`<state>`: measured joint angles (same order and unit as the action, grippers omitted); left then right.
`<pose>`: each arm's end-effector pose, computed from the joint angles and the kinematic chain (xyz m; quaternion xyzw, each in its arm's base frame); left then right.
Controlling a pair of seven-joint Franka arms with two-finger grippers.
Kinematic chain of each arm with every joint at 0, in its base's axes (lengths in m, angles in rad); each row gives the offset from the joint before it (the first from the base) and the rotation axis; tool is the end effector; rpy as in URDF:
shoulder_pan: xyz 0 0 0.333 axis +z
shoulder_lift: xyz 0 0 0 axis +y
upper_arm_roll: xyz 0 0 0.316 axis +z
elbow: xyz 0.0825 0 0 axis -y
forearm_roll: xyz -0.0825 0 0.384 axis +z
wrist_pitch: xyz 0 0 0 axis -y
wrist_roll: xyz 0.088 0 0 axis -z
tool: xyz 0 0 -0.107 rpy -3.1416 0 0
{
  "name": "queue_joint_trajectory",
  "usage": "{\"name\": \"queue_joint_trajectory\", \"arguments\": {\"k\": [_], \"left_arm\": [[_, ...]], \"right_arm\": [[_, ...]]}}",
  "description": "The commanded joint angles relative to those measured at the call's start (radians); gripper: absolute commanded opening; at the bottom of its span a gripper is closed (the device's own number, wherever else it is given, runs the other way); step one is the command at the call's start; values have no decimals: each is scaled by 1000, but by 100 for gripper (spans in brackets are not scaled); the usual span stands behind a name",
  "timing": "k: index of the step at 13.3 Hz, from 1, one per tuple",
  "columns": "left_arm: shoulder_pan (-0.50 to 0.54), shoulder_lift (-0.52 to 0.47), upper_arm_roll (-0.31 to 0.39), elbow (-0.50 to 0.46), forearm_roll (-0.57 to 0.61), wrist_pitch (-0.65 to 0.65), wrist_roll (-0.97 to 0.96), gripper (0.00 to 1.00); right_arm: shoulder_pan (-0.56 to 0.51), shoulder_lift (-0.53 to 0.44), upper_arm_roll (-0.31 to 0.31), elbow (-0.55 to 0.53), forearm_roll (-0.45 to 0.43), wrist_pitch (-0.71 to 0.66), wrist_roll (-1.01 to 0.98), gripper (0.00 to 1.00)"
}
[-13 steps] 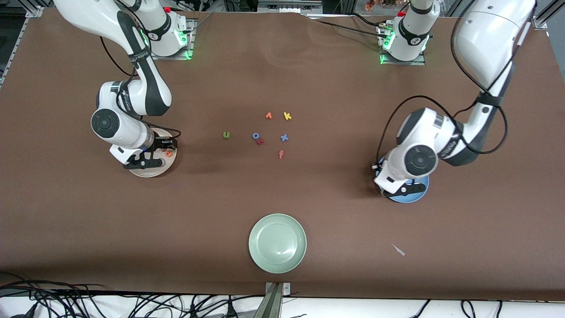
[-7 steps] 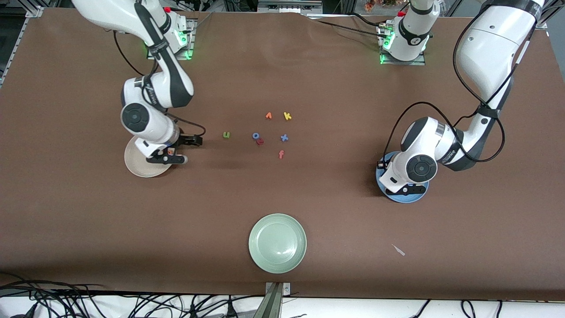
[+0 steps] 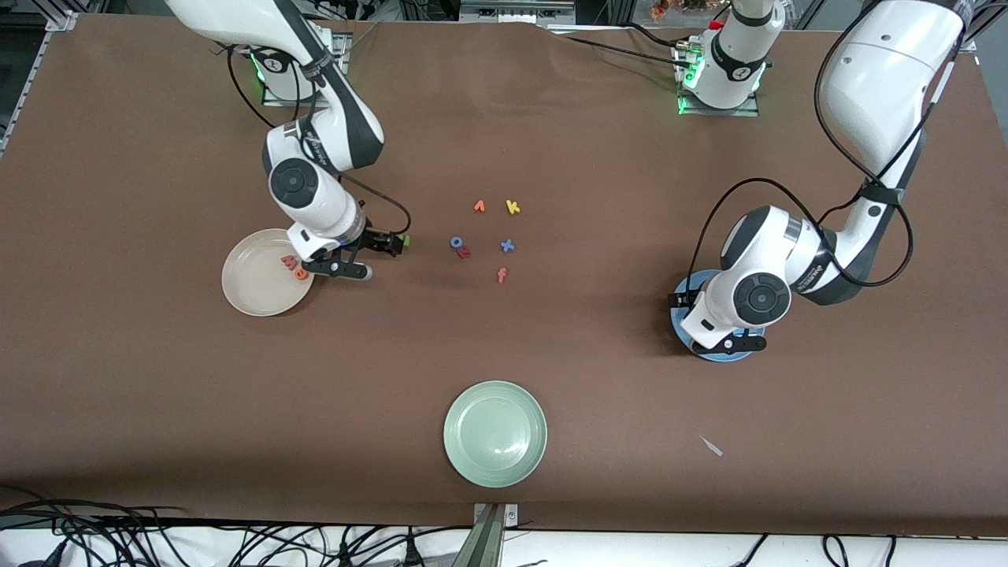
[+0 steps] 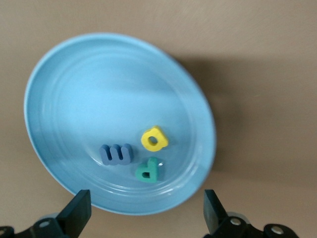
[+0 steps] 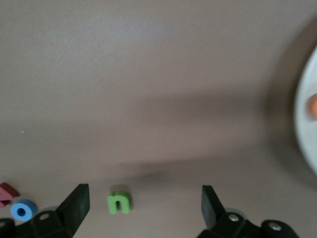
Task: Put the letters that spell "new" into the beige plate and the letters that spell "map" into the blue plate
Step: 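Grasp the green n with the right gripper while the left gripper returns to rest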
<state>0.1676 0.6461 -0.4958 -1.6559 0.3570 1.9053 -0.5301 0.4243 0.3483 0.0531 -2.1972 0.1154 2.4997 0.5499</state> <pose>0.6277 -0.1532 0.2464 -0.9879 -0.0347 0.1345 0.0691 0.4907 0.2534 0.2197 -0.9953 0.0845 0.0409 0.0258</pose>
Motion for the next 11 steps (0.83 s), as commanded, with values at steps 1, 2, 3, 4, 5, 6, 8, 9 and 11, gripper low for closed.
{"name": "queue_joint_trajectory", "arguments": {"k": [1,2,3,4,5,6,8,9,11], "left_arm": [[7,-103,-46,10,17,-52,13,100],[7,-123,-61,36,17,-89,21,100],[7,-131,-82,77,17,-135,38,100],[7,-132,-105,140,16,-199,54,100],[7,-134,-118,209,7,-274,67,100],[10,-134,-118,272,-24,-345,88,100],[68,-135,-119,367,-111,-414,242,100],[105,-149,-115,384,-165,-416,347,100],[125,-222,-92,386,-191,-420,455,100]], "right_arm": [[-4,-18,39,-53,10,62,65,100],[-2,-14,45,-58,9,77,83,100],[-1,-6,53,-61,9,90,97,100],[2,0,60,-62,9,91,113,100],[7,6,65,-64,9,99,123,100],[8,8,65,-65,9,100,125,100],[10,23,67,-65,9,103,125,99],[11,29,67,-65,9,103,125,99],[28,43,67,-65,9,111,125,99]]}}
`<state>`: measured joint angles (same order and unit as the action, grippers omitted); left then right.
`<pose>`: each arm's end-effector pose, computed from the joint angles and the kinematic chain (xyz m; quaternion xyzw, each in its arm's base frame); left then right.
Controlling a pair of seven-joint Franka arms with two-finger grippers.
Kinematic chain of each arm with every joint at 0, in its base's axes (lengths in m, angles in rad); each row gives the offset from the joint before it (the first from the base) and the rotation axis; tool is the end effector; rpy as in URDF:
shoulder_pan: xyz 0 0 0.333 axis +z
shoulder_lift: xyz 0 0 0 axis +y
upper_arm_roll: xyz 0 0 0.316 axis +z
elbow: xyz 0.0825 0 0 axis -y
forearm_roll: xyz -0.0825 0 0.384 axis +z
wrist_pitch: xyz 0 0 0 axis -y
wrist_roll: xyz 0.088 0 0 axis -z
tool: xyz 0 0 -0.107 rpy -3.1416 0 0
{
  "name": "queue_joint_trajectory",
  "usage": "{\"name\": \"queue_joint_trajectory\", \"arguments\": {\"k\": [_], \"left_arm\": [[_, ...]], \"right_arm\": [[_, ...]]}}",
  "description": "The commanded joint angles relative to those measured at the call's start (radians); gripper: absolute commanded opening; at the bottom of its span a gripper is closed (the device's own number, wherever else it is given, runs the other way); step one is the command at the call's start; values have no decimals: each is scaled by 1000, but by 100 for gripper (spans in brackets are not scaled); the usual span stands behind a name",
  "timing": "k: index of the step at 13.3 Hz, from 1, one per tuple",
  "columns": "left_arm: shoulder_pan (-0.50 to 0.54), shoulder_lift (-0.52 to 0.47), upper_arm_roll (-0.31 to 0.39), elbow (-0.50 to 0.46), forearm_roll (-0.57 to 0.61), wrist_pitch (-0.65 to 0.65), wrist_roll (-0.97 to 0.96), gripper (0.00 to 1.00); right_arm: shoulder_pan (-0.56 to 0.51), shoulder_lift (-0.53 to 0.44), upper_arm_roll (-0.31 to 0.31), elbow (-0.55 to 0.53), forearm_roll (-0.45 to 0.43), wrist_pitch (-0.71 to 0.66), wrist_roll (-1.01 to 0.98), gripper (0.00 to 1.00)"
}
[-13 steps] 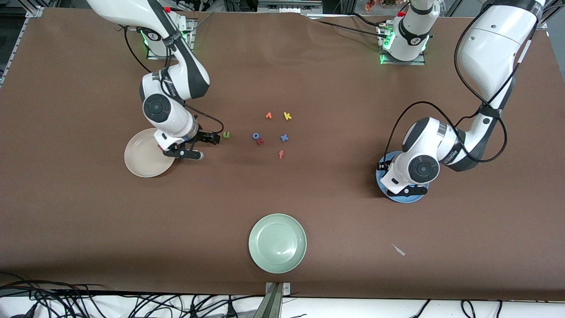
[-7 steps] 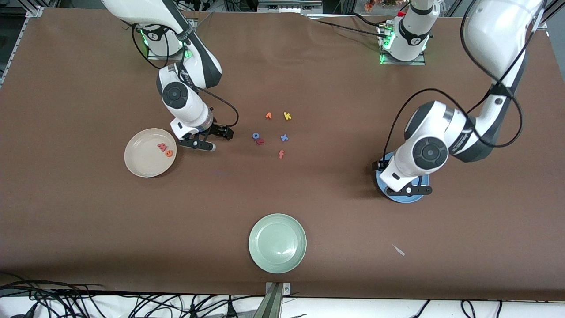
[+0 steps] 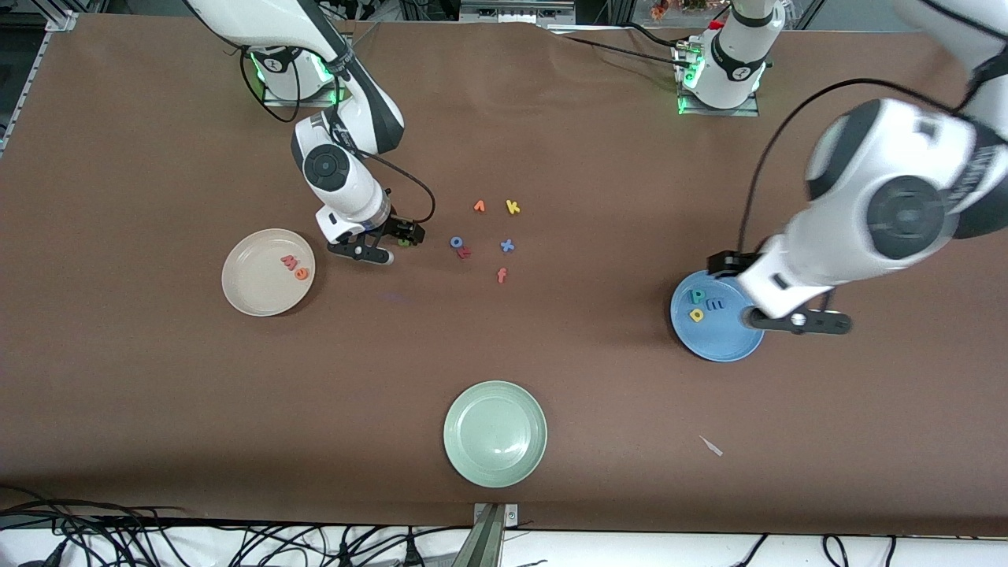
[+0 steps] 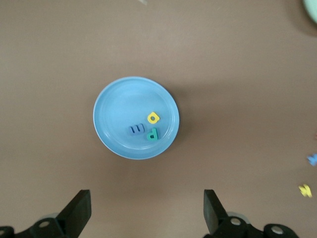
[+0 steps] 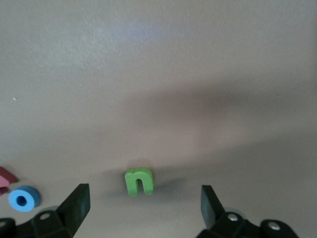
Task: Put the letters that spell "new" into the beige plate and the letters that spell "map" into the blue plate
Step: 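Grasp the green n with the right gripper while the left gripper returns to rest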
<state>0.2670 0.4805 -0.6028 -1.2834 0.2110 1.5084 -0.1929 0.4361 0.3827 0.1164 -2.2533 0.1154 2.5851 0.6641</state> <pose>0.6524 -0.1167 0.4966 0.9940 -0.0586 -0.0923 0.0051 0.4559 0.2807 0.1892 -0.9924 0.1088 0.0497 0.0275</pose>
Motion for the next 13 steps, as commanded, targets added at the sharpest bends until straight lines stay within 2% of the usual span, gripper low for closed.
{"name": "queue_joint_trajectory", "arguments": {"k": [1,4,6,7,9,10,13], "left_arm": [[11,-110,59,-8,-50,-22,118,100],[-139,-212,288,-37,-80,-19,124,100],[-225,-278,433,-107,-190,21,135,100],[-271,-319,505,-181,-240,62,160,100],[-281,-438,531,-391,-265,226,190,100],[-278,-486,532,-460,-272,275,190,100],[-273,-507,531,-465,-246,225,182,100]], "right_arm": [[21,14,3,-9,9,30,11,97],[27,21,3,-8,9,32,11,88],[27,30,3,-5,9,43,8,80],[27,34,3,-5,9,55,8,76],[27,41,3,-6,9,60,9,68],[27,41,3,-5,9,60,11,60],[29,41,3,-6,9,60,11,46]]}}
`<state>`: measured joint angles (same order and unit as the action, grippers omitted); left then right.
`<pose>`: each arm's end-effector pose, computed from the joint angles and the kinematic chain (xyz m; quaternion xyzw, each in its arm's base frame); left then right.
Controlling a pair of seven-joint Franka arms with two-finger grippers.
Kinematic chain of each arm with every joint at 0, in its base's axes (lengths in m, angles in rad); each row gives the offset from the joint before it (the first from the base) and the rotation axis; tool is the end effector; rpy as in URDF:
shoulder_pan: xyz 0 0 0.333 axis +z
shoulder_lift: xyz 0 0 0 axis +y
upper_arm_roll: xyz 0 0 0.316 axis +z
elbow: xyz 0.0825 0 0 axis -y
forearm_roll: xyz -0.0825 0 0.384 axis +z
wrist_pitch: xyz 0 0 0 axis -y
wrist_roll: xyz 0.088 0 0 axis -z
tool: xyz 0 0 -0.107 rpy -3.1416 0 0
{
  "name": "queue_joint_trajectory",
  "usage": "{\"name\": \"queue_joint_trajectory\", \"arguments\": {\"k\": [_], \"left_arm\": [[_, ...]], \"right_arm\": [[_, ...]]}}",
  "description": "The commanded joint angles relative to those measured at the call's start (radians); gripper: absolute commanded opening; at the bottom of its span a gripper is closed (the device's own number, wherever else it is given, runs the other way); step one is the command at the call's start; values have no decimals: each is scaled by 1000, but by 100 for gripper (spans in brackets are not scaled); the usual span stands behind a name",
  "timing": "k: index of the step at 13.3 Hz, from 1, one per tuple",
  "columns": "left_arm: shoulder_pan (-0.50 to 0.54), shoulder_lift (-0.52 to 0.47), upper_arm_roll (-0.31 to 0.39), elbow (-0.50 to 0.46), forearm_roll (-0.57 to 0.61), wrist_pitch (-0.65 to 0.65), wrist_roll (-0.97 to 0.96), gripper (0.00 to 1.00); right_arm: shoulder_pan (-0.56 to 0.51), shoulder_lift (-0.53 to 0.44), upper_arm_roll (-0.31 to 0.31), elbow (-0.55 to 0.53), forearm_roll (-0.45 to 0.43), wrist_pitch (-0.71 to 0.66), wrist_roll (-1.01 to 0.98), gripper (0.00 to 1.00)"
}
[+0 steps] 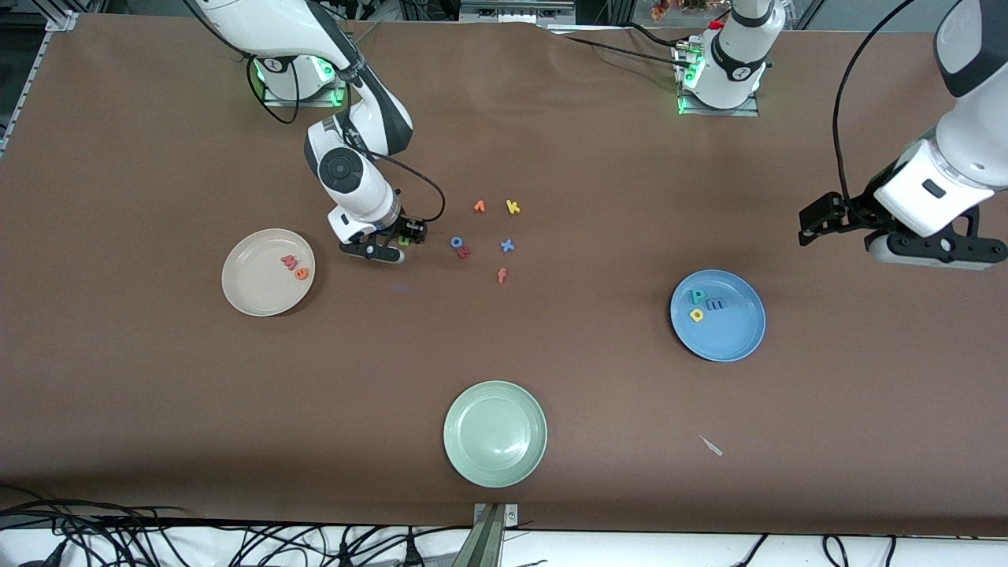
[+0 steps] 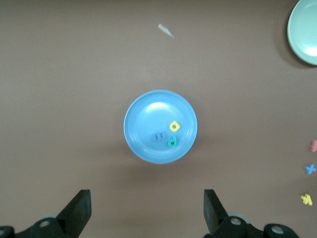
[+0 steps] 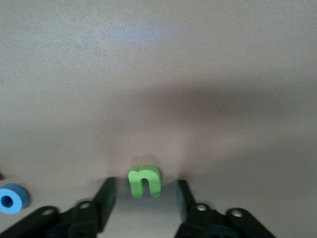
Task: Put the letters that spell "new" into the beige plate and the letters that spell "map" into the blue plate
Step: 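Carry the green n to the white plate and open the right gripper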
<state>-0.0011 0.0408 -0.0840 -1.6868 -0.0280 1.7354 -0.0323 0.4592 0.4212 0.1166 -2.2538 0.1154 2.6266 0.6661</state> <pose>0.5741 -0.0507 0.5607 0.9996 -0.0241 0.0031 0.0157 0.4481 0.2903 0.1720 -0.9934 0.1002 0.0491 0.0277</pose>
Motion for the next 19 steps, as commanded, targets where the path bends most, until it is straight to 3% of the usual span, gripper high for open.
{"name": "queue_joint_trajectory", "arguments": {"k": [1,5,7,10,13,19], "left_arm": [[-2,-65,10,-62,16,-7,22,100],[0,-64,4,-51,33,-56,22,100],[0,-47,4,-24,33,-63,22,100],[13,-26,6,15,30,-65,23,100],[15,-27,6,19,31,-65,18,100],[10,-28,0,41,31,-105,11,100]], "right_arm": [[6,2,3,-6,9,18,9,42],[6,4,3,-6,9,15,10,30],[6,-2,3,6,9,9,1,16],[4,-21,-11,69,6,-113,-19,13],[3,-42,-73,135,1,-275,-112,13],[3,-85,-259,154,-11,-408,-474,13]]}}
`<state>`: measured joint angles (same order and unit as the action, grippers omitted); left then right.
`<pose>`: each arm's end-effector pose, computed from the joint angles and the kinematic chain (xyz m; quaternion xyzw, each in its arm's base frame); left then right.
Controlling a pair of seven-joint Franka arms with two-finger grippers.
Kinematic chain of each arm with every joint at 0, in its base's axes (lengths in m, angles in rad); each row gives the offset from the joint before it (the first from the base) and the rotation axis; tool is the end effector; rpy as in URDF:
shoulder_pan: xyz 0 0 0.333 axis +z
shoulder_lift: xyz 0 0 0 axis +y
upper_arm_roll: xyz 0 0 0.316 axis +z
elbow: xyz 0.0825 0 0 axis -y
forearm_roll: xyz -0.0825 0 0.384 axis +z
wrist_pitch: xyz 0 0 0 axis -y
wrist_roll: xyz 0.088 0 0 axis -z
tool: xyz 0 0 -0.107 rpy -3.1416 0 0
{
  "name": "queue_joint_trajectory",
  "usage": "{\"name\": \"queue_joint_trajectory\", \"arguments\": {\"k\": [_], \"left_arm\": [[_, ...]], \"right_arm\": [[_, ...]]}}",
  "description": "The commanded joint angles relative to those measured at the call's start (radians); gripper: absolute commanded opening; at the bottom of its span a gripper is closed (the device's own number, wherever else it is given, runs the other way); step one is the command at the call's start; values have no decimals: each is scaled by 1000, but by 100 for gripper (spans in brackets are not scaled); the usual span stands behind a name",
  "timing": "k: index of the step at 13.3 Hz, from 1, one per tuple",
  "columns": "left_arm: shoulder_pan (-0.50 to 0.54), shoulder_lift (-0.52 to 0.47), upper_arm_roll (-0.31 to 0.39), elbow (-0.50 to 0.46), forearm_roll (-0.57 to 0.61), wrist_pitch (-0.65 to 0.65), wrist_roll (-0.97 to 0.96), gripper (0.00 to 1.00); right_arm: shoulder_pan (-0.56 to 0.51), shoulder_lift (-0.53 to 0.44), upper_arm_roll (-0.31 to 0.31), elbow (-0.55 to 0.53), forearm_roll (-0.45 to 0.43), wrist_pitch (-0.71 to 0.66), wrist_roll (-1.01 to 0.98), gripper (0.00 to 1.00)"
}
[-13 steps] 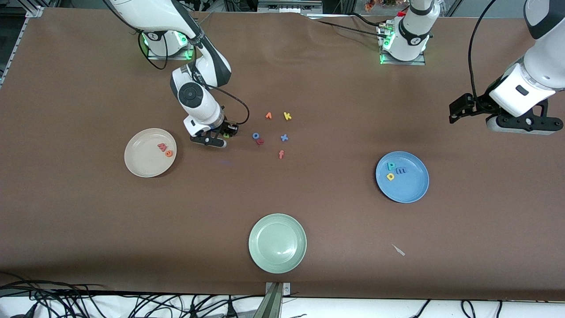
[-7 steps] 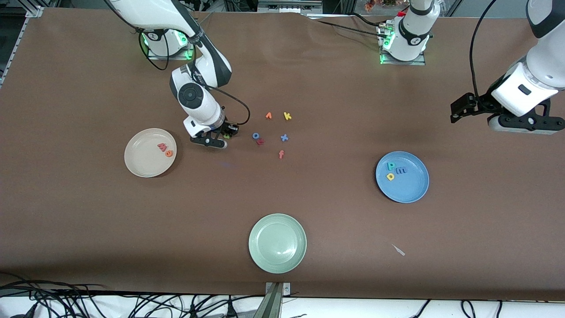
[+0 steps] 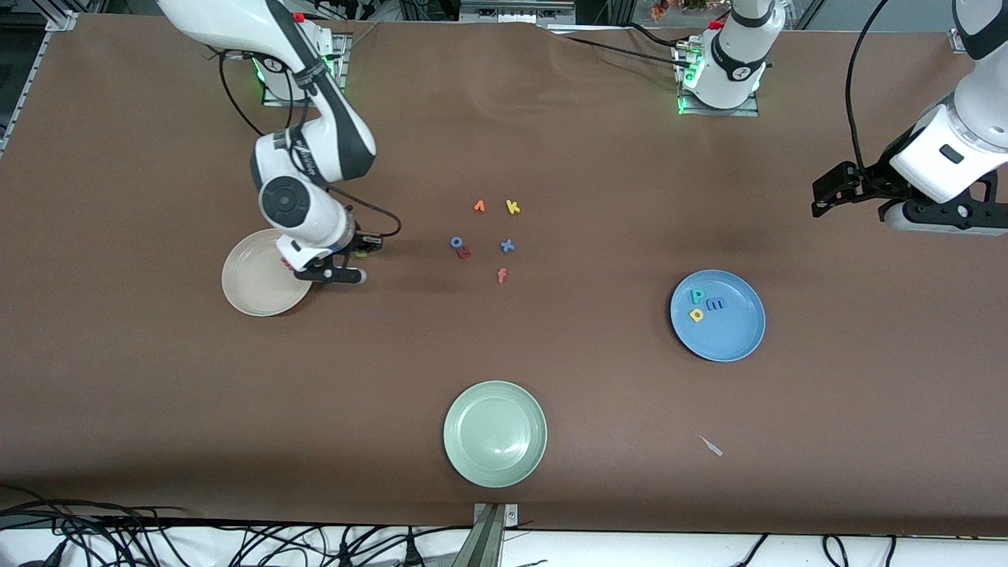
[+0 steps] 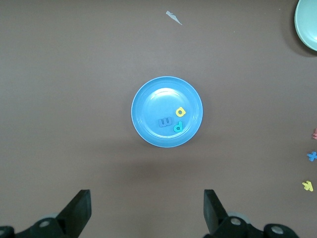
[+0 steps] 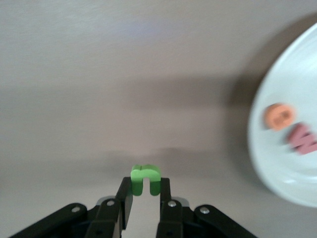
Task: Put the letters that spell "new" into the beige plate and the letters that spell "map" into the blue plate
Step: 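Carry the green n to the white plate and open the right gripper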
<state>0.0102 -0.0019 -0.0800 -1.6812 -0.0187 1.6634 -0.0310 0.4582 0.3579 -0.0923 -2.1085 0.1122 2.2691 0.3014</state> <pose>0.5574 -0.0409 0.5812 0.9998 -0.0185 -0.0084 0.0088 0.5200 0.2022 0.2306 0.9950 -0.0067 -0.0992 0.0102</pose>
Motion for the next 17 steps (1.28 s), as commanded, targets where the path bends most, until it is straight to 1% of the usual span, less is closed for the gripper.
{"name": "queue_joint_trajectory", "arguments": {"k": [1,2,4,6,7,8,9,10,12,15,17], "left_arm": [[-1,14,-4,37,22,-43,11,100],[1,14,2,43,22,-47,16,100],[1,14,8,51,22,-47,16,100],[2,17,11,54,20,-43,16,100],[17,17,14,54,20,-43,23,100],[27,19,13,55,20,-43,25,100],[22,19,6,58,22,-43,19,100],[19,17,3,57,22,-43,13,100],[10,19,-1,58,22,-43,11,100],[14,19,-1,58,22,-45,22,100],[11,19,-4,60,22,-45,22,100]], "right_arm": [[4,-23,-93,18,-9,-77,-173,13],[4,-22,-137,30,-9,-112,-247,13],[4,-11,-209,36,-11,-129,-359,15],[-9,10,-266,36,-12,-122,-470,15],[-13,16,-282,36,-12,-120,-493,19],[-27,16,-283,36,-11,-118,-496,49],[-33,24,-283,39,-2,-117,-493,92],[-33,26,-283,56,3,-128,-492,100],[-32,24,-282,91,3,-152,-487,100],[-20,26,-271,188,6,-304,-475,100],[11,26,-271,248,6,-380,-426,100]]}}
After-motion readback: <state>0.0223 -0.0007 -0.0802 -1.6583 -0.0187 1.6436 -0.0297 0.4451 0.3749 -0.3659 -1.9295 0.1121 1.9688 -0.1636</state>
